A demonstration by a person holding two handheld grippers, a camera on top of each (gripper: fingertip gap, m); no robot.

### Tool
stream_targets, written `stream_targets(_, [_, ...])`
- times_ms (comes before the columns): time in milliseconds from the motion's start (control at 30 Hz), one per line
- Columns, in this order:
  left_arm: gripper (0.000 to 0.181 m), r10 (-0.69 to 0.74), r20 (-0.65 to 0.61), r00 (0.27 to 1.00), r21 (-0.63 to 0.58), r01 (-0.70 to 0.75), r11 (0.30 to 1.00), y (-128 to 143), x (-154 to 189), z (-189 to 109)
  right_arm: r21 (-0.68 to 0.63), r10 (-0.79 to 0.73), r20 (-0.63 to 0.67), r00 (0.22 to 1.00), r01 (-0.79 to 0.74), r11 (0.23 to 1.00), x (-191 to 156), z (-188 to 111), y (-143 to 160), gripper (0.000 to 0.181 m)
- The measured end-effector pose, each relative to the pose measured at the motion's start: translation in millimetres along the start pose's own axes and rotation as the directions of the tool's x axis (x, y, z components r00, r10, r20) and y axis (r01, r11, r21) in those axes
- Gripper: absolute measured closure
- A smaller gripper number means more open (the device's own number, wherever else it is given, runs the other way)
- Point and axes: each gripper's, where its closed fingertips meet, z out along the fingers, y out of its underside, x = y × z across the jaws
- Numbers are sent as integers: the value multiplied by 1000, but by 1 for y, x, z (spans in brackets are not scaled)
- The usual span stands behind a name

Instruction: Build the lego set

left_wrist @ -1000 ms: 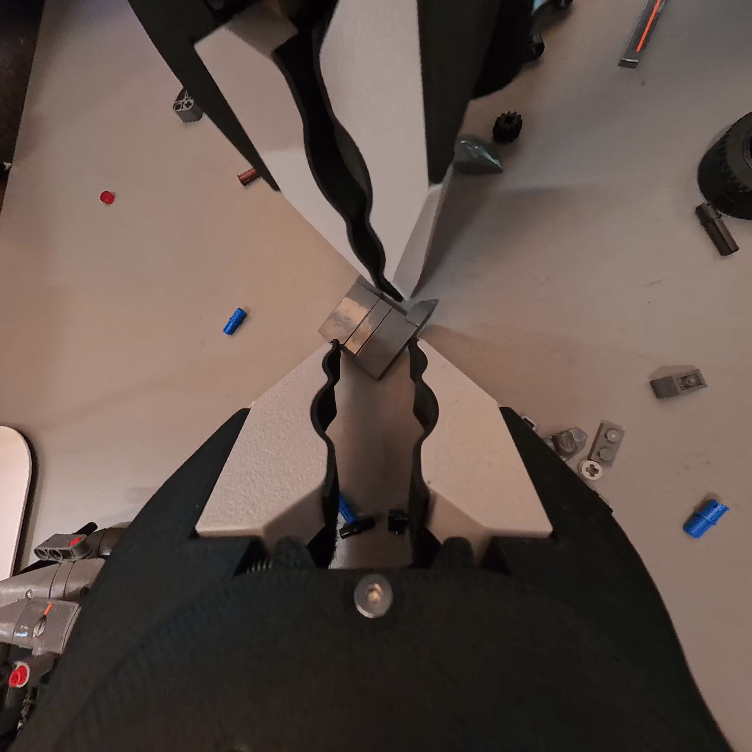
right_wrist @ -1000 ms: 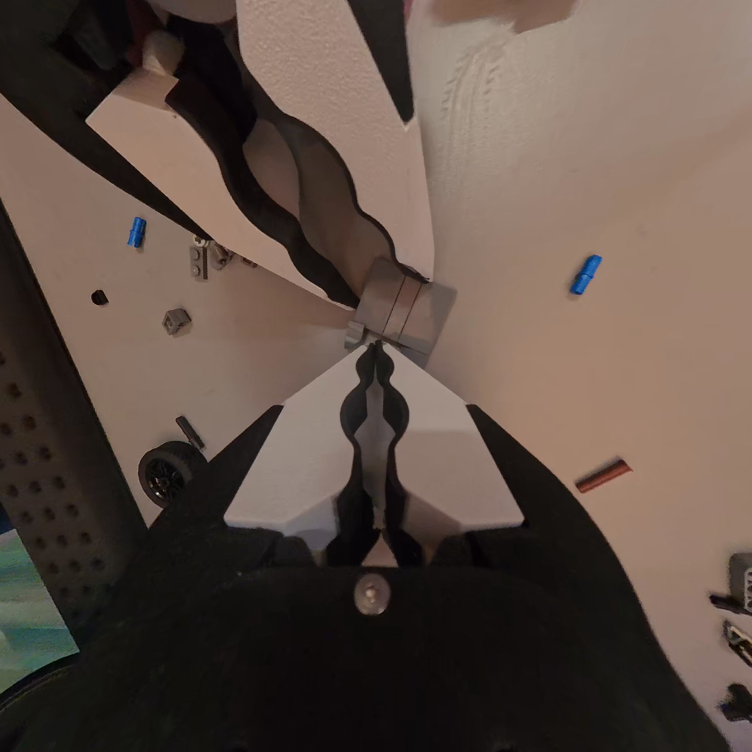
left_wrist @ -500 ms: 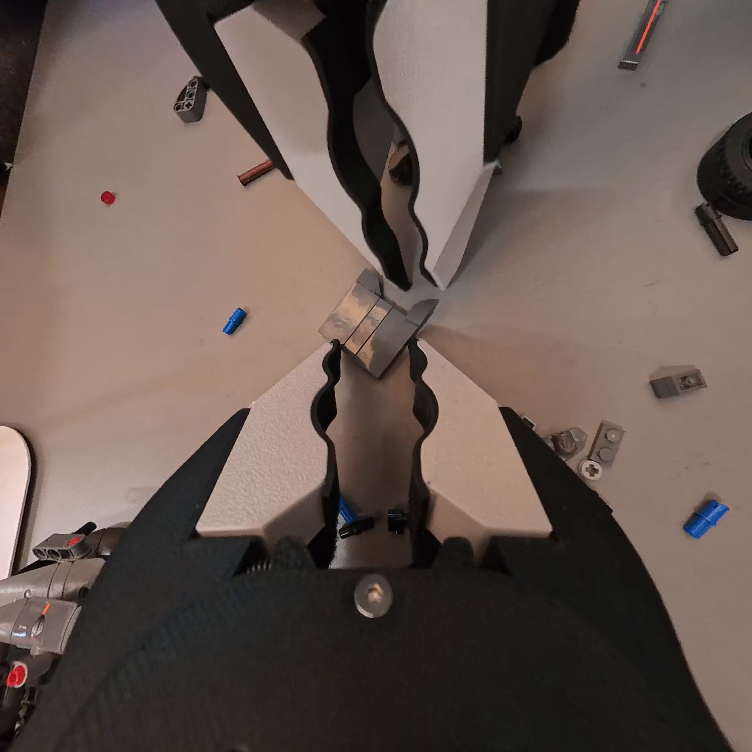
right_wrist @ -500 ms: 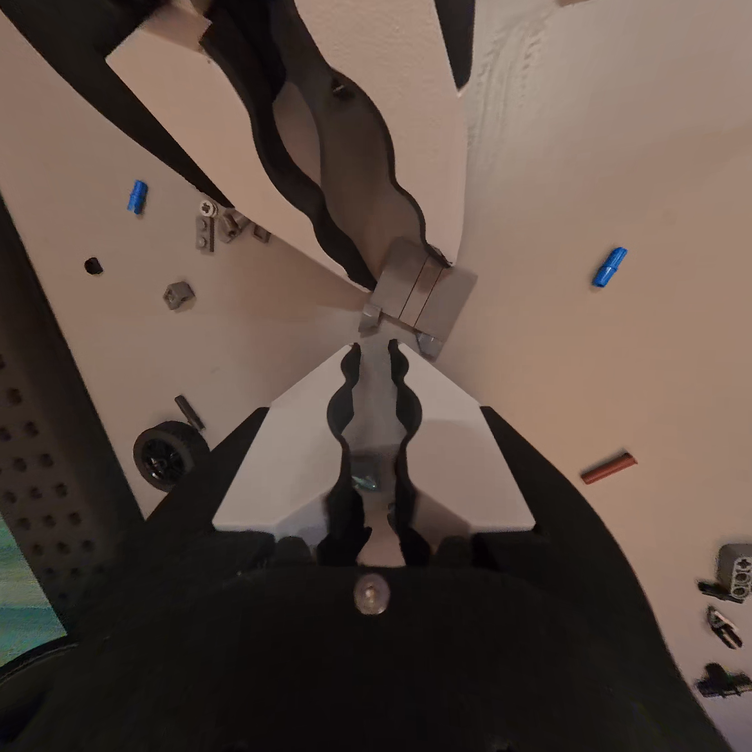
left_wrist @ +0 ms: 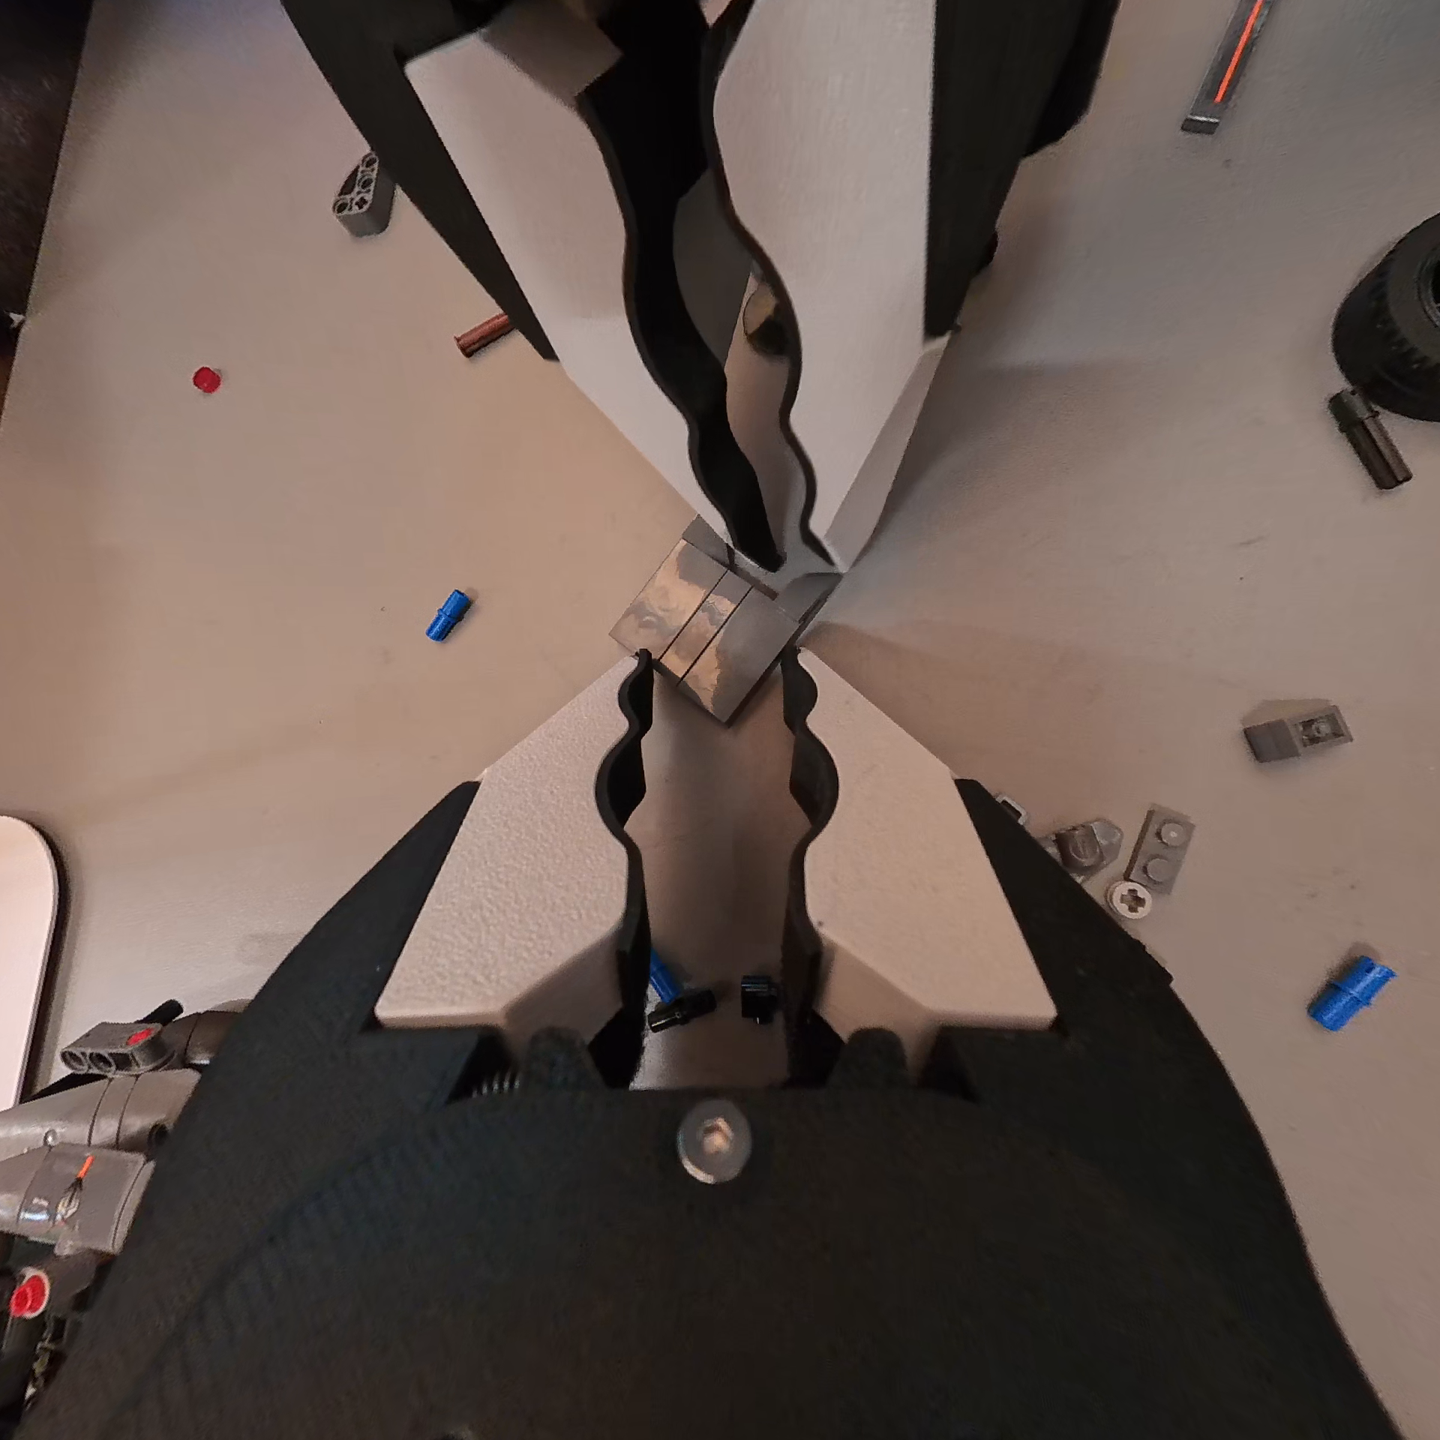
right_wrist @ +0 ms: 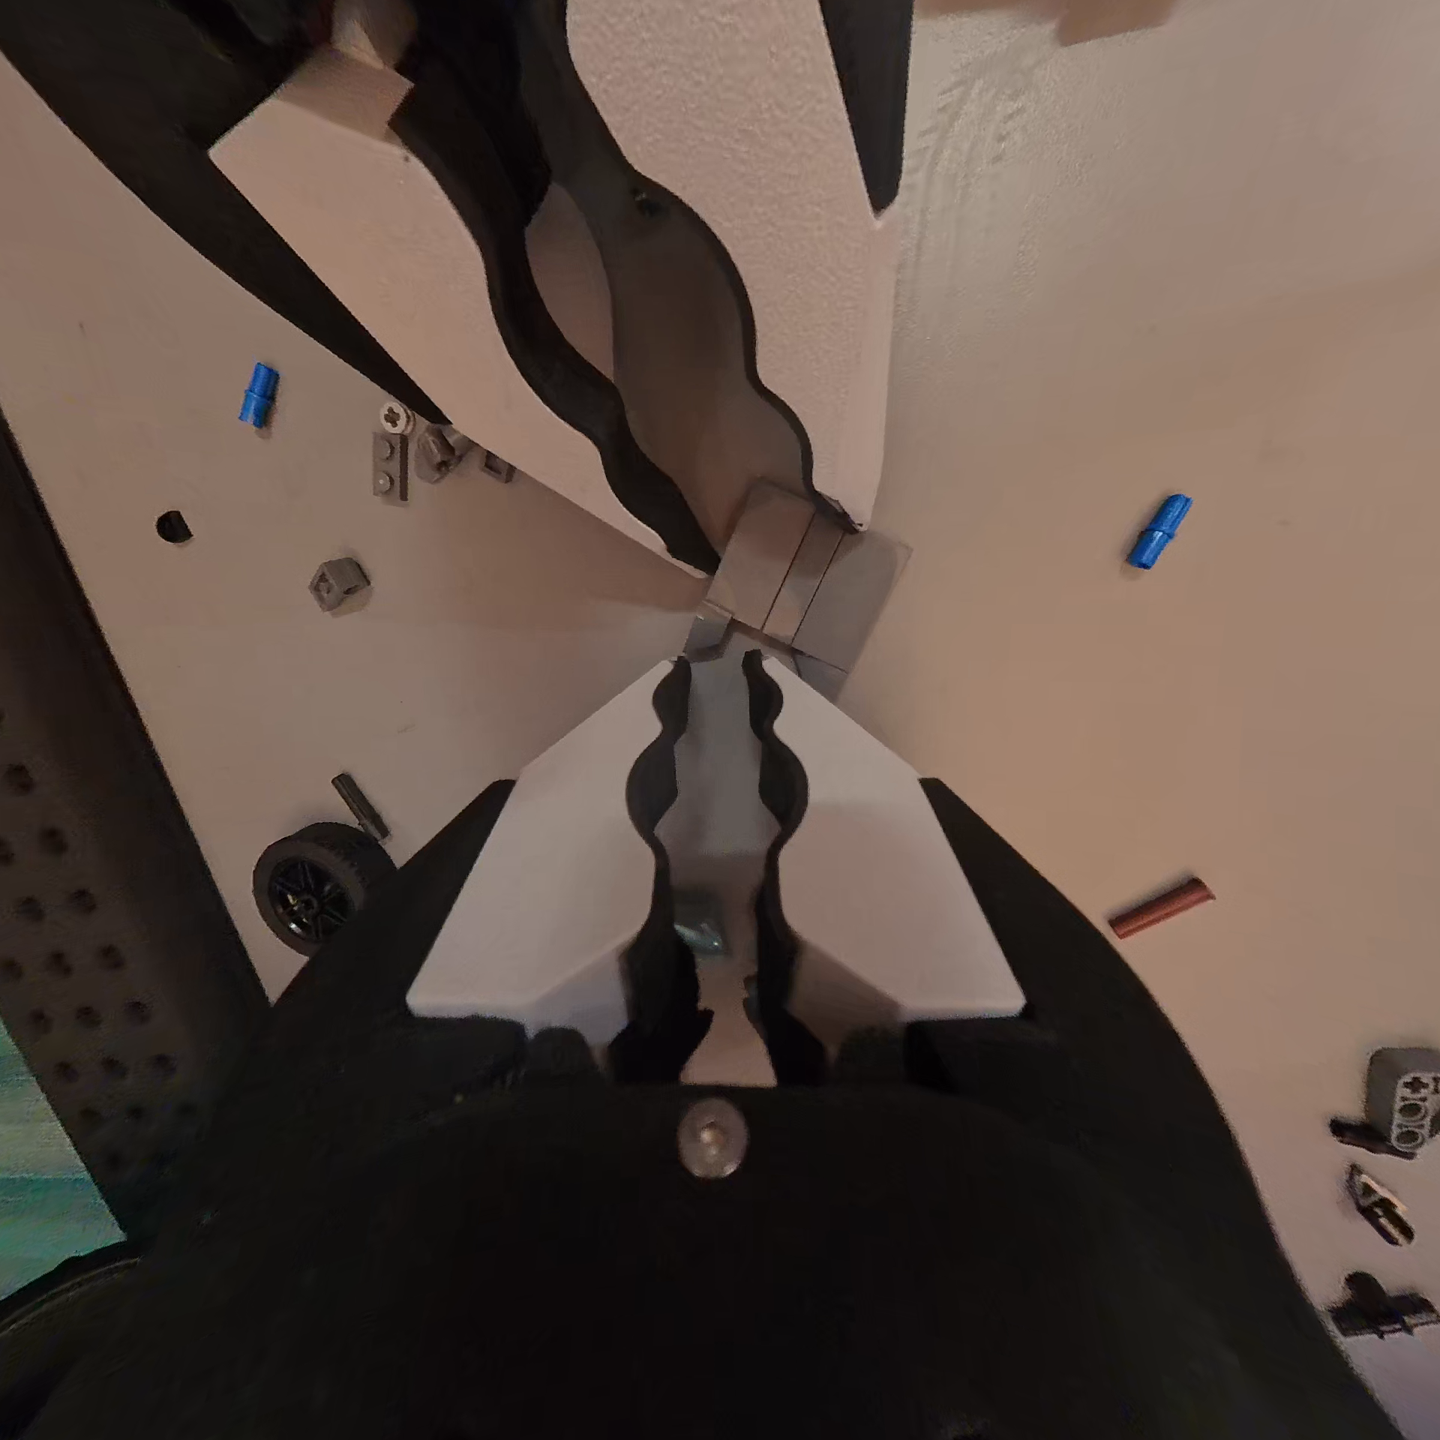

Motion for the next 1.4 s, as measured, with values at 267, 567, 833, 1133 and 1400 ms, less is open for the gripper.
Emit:
stream_targets(267, [151, -1, 0, 1000, 1, 1, 1000, 0, 0, 0, -9, 11, -10, 1000, -11, 1000, -2, 5, -4, 167])
stream_targets(567, [151, 1, -1, 1000, 1, -1, 1000, 0, 0, 0, -31, -48, -54, 997, 46, 998, 2, 5, -1, 175])
stream_targets(833, [152, 17, 3, 1000, 0, -17, 1000, 0, 1, 0, -39, -103, -73, 992, 100, 994, 2, 4, -1, 177])
stream_targets(1133, [152, 12, -2, 1000, 11, -12, 1000, 0, 1, 0, -21, -117, -68, 991, 116, 993, 3, 4, 0, 177])
stream_targets(1400, [152, 13, -3, 1000, 15, -13, 1000, 0, 1, 0, -21, -128, -83, 988, 127, 992, 6, 4, 1, 176])
